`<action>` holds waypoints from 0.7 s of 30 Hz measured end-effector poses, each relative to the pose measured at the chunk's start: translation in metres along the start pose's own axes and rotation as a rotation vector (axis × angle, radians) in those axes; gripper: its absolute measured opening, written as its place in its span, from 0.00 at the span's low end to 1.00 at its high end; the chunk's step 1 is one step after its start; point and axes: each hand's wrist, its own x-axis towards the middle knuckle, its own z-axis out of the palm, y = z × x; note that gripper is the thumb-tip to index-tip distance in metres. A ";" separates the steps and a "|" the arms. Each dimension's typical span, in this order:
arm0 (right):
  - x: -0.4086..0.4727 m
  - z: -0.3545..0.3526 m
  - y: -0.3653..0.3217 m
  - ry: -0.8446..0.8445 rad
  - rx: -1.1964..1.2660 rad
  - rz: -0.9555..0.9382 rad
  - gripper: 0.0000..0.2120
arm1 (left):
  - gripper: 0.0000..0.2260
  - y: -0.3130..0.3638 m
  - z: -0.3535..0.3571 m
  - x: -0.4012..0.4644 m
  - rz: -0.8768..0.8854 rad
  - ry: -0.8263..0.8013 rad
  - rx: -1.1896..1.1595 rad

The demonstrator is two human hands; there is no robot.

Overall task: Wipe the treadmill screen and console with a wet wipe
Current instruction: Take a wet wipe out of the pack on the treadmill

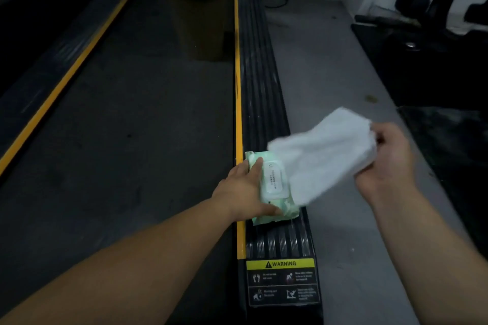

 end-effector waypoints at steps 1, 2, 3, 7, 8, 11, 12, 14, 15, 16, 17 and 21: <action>-0.001 -0.003 0.007 0.028 -0.017 0.035 0.09 | 0.57 0.001 0.000 0.001 0.002 0.019 -0.024; -0.001 -0.006 0.014 0.042 -0.027 0.097 0.08 | 0.55 0.002 -0.001 0.002 -0.001 0.038 -0.040; -0.004 -0.006 0.020 0.040 -0.036 0.171 0.08 | 0.54 0.002 -0.001 0.003 -0.007 0.054 -0.048; -0.014 0.002 0.037 0.039 -0.118 0.285 0.09 | 0.52 0.000 0.001 0.006 -0.022 0.068 -0.027; -0.013 0.005 0.039 0.051 -0.156 0.232 0.10 | 0.52 0.000 0.001 0.005 -0.020 0.065 -0.025; -0.008 0.007 0.045 0.129 -0.357 0.079 0.14 | 0.54 -0.003 0.000 0.003 -0.006 0.046 -0.018; -0.008 0.005 0.048 0.144 -0.375 0.101 0.15 | 0.54 -0.003 -0.001 0.002 0.000 0.038 -0.010; -0.011 0.006 0.049 0.119 -0.306 0.200 0.17 | 0.55 -0.003 -0.004 0.000 0.006 0.034 0.003; -0.014 0.008 0.048 0.089 -0.249 0.243 0.16 | 0.55 -0.003 -0.005 0.000 0.007 0.025 0.008; -0.016 0.012 0.047 0.048 -0.209 0.268 0.14 | 0.55 -0.003 -0.007 0.000 0.005 0.017 0.003; -0.020 0.018 0.046 0.001 -0.191 0.278 0.12 | 0.54 -0.004 -0.006 0.001 0.007 0.019 -0.006; -0.030 0.040 0.067 -0.102 -0.320 0.276 0.08 | 0.50 -0.005 -0.003 0.005 0.028 0.058 -0.103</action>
